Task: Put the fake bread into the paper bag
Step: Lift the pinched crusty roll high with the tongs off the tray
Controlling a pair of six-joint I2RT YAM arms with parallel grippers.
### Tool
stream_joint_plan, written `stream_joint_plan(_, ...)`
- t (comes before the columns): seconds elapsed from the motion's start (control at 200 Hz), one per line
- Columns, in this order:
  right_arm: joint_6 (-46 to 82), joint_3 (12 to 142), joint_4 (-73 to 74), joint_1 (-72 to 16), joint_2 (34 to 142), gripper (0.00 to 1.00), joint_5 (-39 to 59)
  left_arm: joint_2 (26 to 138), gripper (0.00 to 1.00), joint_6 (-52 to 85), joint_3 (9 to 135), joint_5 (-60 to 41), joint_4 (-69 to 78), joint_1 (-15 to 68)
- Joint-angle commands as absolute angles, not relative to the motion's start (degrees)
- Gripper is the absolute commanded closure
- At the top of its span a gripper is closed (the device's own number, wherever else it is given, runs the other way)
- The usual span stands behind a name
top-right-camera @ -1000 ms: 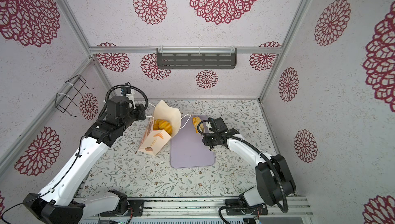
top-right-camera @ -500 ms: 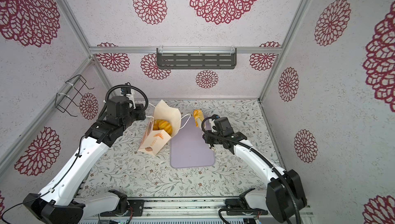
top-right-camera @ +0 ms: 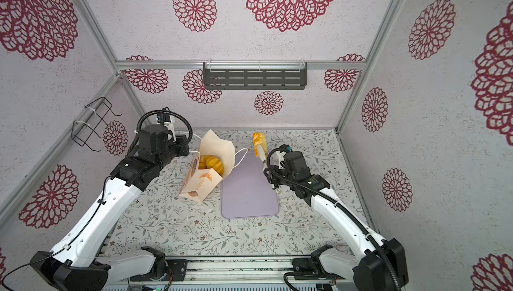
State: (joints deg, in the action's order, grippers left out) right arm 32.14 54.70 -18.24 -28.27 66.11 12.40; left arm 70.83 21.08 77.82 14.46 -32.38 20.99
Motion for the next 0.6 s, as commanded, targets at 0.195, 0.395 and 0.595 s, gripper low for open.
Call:
stream_joint_plan(0.195,31.8,60.2,-17.7,-28.9,62.3,1.00,13.1,70.1,1.00,20.7,77.3,14.2,-31.4,20.5)
stream_joint_plan(0.395,31.8,63.0,-18.6,-29.8,61.8,1.00,12.7,70.0,1.00,20.7,77.4,14.1,-31.4,20.5)
stream_joint_plan(0.595,32.2,65.8,-18.7,-32.0,61.7,1.00,11.6,70.0,1.00,20.6,77.4,14.1,-31.5,20.5)
